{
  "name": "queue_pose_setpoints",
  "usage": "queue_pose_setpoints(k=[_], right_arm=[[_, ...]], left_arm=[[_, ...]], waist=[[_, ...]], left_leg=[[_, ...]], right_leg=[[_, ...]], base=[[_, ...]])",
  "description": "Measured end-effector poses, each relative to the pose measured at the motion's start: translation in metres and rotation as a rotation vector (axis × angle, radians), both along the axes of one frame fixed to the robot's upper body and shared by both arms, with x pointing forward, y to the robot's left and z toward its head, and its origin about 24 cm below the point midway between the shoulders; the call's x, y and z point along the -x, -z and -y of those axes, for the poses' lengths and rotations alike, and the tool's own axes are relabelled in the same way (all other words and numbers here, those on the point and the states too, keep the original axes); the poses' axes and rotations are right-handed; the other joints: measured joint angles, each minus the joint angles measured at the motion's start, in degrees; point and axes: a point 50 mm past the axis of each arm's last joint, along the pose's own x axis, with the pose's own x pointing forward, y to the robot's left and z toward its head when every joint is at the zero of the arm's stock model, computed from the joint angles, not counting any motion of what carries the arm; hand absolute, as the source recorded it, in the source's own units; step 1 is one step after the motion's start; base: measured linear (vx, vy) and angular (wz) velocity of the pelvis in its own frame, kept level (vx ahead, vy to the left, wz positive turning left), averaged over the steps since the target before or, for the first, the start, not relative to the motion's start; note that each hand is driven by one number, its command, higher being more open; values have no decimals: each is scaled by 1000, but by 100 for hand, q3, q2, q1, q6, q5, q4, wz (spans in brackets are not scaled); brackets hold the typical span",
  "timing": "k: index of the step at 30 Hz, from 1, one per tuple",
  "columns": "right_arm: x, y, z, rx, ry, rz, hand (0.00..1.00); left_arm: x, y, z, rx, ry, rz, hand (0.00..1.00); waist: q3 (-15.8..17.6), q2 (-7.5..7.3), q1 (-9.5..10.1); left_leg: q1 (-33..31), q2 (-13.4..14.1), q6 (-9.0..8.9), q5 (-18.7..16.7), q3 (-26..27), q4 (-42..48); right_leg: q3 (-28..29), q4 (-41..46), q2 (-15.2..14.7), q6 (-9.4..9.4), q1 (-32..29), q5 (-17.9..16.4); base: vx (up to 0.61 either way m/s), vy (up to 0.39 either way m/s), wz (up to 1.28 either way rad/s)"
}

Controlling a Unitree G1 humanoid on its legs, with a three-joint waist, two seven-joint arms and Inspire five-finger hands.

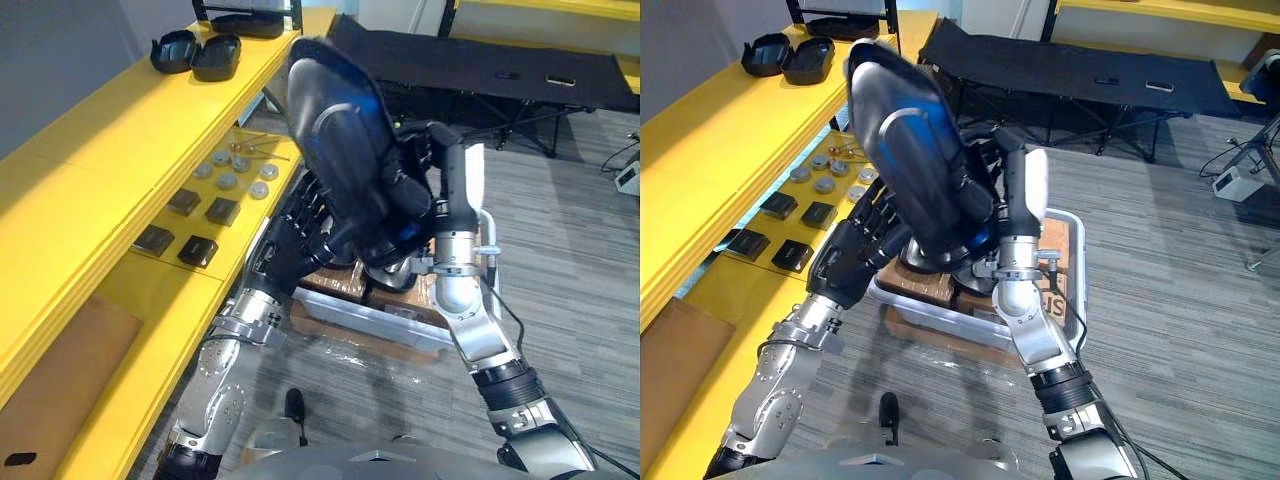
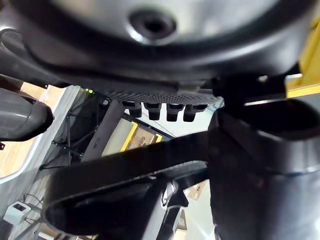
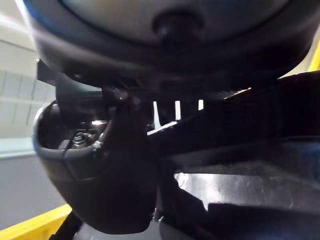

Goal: Walk over and take three plastic housings, then place them on the shelf

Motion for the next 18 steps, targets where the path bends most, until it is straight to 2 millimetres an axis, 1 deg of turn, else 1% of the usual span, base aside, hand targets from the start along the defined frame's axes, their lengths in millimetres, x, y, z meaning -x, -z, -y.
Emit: queue_pose_setpoints(k=[4, 7, 12, 16, 18], right_arm=[[0, 11, -7, -3, -23, -41, 0], [-1, 21, -12, -8, -25, -81, 0], [3, 28, -23, 3, -73, -98, 0], [12, 35, -38, 4, -147, -104, 0], [13, 39, -38, -8, -140, -117, 0]], left_arm=[[-2, 0, 2, -2, 10, 1, 100], [-3, 7, 1, -27, -1, -25, 100], [-5, 11, -2, -128, -87, -42, 100], [-6, 12, -6, -155, -176, -63, 100], [-6, 13, -7, -183, -198, -61, 100]], waist=[[-50, 29, 13], [-148, 35, 13], [-180, 26, 17], [-199, 12, 38], [-238, -4, 48]], left_leg=[[-25, 6, 0, 67, -11, -2], [-40, -7, 5, 83, -20, -2], [-72, -15, 12, 122, -72, -3], [-88, -16, 21, 154, -116, -4], [-131, -25, 27, 178, -162, -4]], right_leg=[[-32, -87, 17, -35, 4, 51], [-36, -141, 15, -33, 8, 96], [-58, -178, 22, -64, 7, 106], [-81, -175, 28, -72, 12, 101], [-134, -176, 29, -73, 5, 102]], base=[[-26, 1, 0], [0, 0, 0], [-10, 4, 3], [-10, 1, 5], [-15, 0, 13]])
